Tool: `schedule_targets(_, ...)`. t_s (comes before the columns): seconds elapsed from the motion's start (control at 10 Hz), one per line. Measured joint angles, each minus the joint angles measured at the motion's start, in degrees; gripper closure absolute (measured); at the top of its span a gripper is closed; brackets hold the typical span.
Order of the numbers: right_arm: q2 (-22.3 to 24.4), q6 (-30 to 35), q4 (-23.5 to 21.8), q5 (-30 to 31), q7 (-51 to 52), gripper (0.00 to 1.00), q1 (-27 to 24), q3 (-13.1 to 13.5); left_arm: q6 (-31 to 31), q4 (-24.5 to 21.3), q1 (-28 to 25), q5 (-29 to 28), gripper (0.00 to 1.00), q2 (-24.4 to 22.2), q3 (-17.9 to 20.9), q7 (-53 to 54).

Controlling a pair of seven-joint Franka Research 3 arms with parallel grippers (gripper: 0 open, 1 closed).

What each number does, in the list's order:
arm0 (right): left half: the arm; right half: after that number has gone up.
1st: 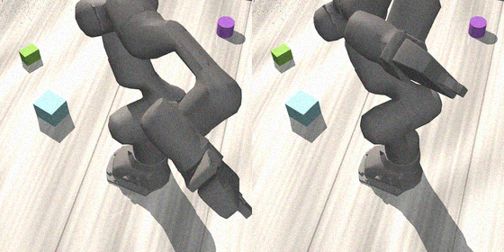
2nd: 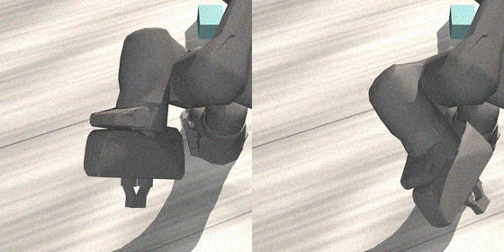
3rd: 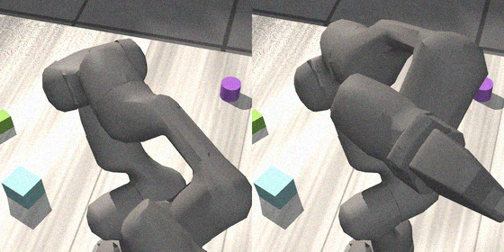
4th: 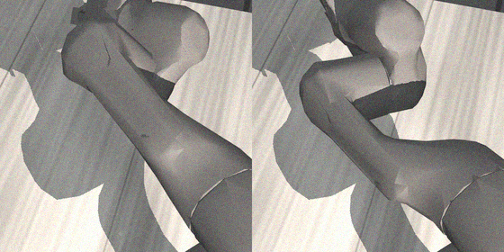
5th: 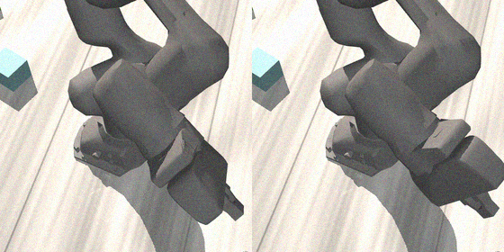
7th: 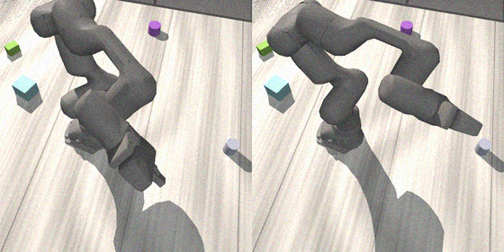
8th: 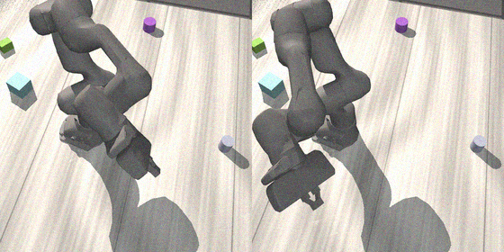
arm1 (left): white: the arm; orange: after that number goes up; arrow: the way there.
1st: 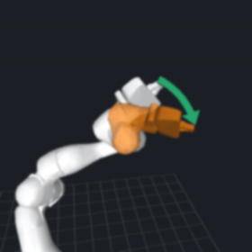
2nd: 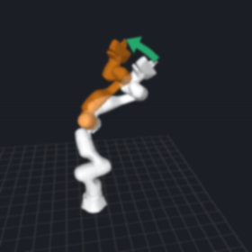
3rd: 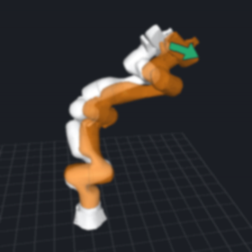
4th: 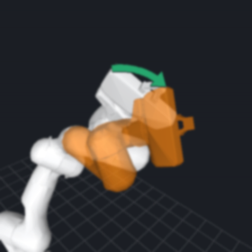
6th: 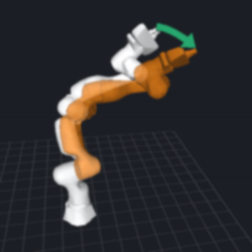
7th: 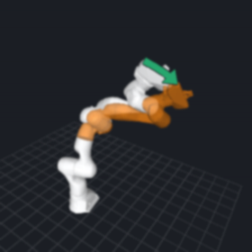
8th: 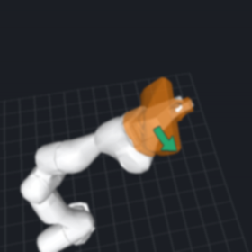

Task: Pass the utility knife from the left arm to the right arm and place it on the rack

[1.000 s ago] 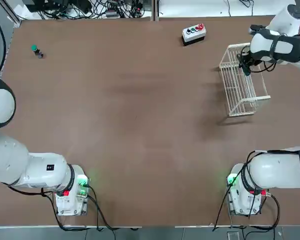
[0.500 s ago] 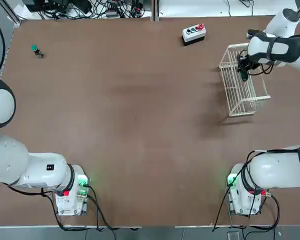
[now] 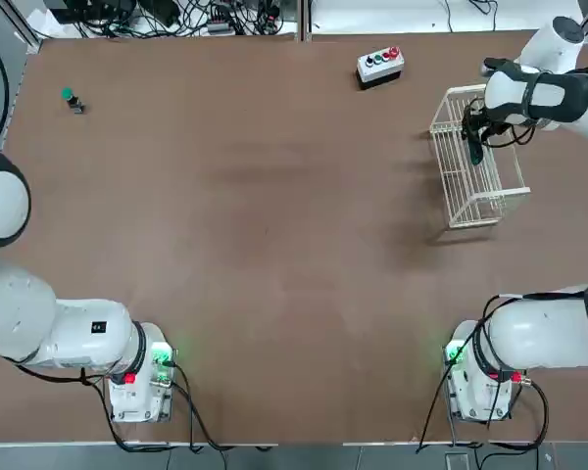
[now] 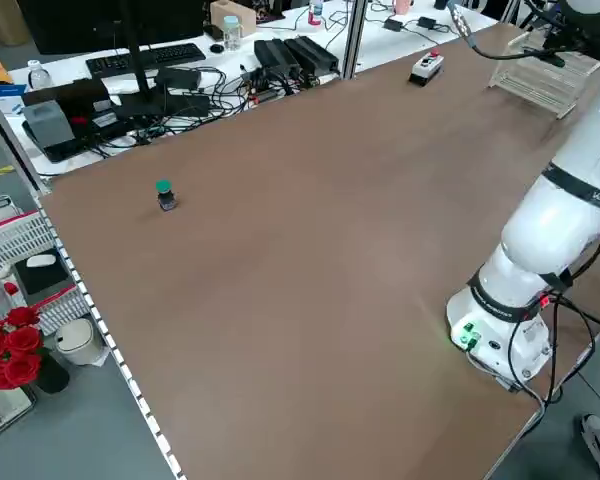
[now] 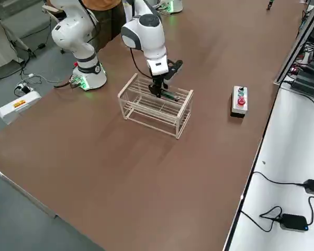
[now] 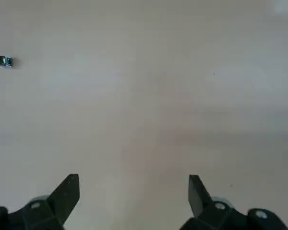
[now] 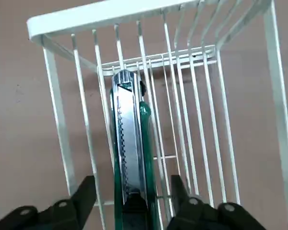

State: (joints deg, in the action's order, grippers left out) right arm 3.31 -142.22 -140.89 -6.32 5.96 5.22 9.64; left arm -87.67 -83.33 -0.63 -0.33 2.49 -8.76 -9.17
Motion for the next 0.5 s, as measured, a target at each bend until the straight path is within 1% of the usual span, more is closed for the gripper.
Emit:
schedule_targets(0.1,0.01,0.01,0.04,0.00,0.64,0.23,0.00,0.00,0.00,0.01,-0.15,0.00,0.00,-0.07,-0.01,-0.01)
schedule_targets(0.2,0.08,0.54,0.28,0.00,1.54,0.22,0.01,0.00,0.00,0.01,-0.14,0.06,0.00,-0.08,-0.18,-0.05)
schedule_targets(0.3,0.40,2.50,1.06,0.00,2.09,0.19,0.01,0.00,0.00,0.01,-0.11,0.06,0.00,-0.09,-0.39,-0.07)
schedule_targets(0.4,1.13,5.85,2.76,-0.01,2.37,0.15,0.01,0.00,0.00,0.01,-0.12,0.06,0.00,-0.09,-0.43,-0.07)
schedule_targets(0.5,2.15,10.22,5.44,-0.01,2.51,0.03,0.01,0.00,0.00,0.01,-0.12,0.06,0.00,-0.09,-0.44,-0.08)
